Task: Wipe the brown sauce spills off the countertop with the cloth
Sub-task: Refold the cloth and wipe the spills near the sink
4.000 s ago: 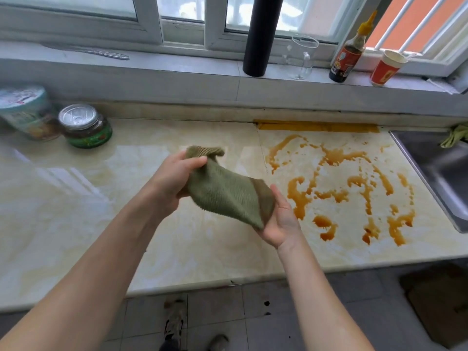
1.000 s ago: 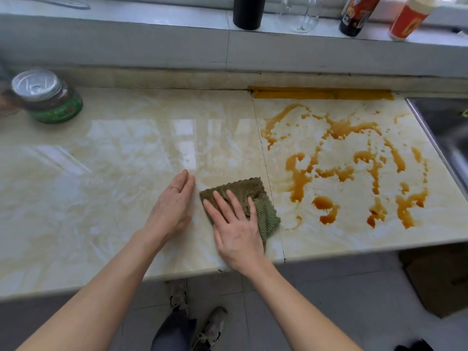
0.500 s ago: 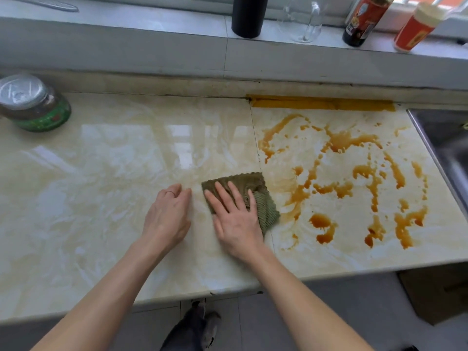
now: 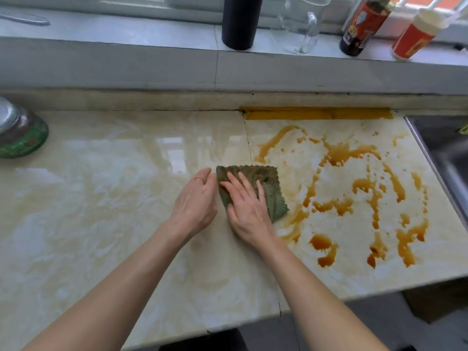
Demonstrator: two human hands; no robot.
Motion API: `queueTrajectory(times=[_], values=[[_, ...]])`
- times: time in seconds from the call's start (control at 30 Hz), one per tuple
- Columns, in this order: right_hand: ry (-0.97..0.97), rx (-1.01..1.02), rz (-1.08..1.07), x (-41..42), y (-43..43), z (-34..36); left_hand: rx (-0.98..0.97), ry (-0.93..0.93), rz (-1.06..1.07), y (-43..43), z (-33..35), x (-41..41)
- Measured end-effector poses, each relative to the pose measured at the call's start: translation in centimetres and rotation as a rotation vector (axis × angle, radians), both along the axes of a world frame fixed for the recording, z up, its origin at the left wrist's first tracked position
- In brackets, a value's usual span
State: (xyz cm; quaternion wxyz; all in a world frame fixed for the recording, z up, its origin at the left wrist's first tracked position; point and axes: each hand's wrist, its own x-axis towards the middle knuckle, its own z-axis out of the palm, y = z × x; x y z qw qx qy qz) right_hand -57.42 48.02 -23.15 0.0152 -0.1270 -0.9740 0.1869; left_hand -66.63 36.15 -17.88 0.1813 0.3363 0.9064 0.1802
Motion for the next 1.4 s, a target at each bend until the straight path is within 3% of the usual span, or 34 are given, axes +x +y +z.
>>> queueTrajectory(times=[0.17,0.3,0.4,0.57,0.7,0.8,0.97,1.17,1.33,1.4], values=[[-0.180,0.039,-0.254,-1.9,4.6,1.2,-0.040,-0.005,-0.055,1.9,0.0,-0.4],[-0.129,0.088,-0.082,-0.4,-0.2,0.6,-0.080,0.006,-0.041,2.5,-0.5,-0.7],[-0.161,0.196,0.036,-1.3,2.8,0.5,-0.095,0.013,-0.028,2.8,-0.6,-0.6],[-0.236,0.180,-0.257,-3.2,7.4,1.0,-0.118,-0.023,-0.004,3.1,-0.1,-0.5],[-0.160,0.157,-0.115,-2.3,3.6,0.5,-0.108,-0.007,0.048,3.8,0.3,-0.8],[-0.155,0.193,0.045,-3.6,6.1,0.6,-0.085,0.040,0.099,4.7,0.6,-1.0],[-0.254,0.156,-0.168,-6.9,9.5,1.4,-0.118,0.037,0.058,5.9,0.8,-1.5],[-0.185,0.192,0.090,-7.6,8.5,1.5,-0.239,0.049,0.035,6.7,0.0,-1.4],[-0.231,0.199,-0.176,-10.0,12.7,1.6,-0.283,0.031,0.034,6.6,-0.2,-1.4],[-0.219,0.181,-0.142,-10.0,11.2,1.8,-0.289,0.029,0.035,6.8,-0.2,-1.3]])
